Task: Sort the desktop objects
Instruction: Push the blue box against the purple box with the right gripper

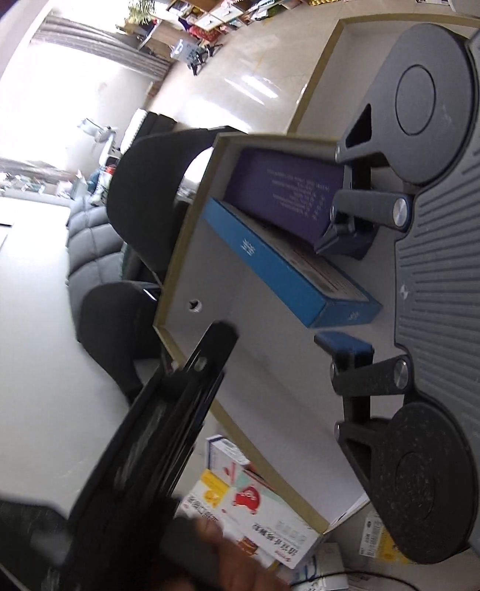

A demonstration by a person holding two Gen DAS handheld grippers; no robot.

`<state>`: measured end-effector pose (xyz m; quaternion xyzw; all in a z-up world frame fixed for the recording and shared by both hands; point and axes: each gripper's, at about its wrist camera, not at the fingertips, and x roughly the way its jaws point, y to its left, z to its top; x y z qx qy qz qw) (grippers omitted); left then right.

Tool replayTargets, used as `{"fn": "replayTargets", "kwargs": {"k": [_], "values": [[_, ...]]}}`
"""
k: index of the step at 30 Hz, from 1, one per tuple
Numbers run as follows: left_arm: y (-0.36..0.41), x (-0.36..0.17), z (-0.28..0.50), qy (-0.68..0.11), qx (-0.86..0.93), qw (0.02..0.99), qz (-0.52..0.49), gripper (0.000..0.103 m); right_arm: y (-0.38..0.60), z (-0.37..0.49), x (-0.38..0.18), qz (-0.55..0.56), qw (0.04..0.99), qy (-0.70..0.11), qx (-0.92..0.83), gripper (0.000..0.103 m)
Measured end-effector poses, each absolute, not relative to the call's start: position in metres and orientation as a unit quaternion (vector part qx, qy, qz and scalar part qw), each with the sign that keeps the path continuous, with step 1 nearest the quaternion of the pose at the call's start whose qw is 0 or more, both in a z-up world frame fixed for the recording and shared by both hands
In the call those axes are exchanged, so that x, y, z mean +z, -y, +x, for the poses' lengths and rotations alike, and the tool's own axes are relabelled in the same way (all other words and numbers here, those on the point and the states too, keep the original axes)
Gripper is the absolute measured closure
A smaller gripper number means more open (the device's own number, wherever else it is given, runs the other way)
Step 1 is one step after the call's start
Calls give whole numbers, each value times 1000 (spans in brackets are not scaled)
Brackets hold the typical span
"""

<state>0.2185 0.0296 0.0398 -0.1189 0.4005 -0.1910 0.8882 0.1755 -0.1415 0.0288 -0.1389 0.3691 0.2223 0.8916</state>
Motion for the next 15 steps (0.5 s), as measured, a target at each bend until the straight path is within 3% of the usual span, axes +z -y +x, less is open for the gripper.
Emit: {"fn": "replayTargets", "kwargs": {"k": [5, 15], "values": [[-39, 38, 197, -383, -178, 901, -101, 62, 134, 179, 24, -154, 890, -375, 211, 64], [-57, 23, 177, -387, -169, 900, -108, 60, 120, 186, 14, -184, 884, -385, 188, 64]]}}
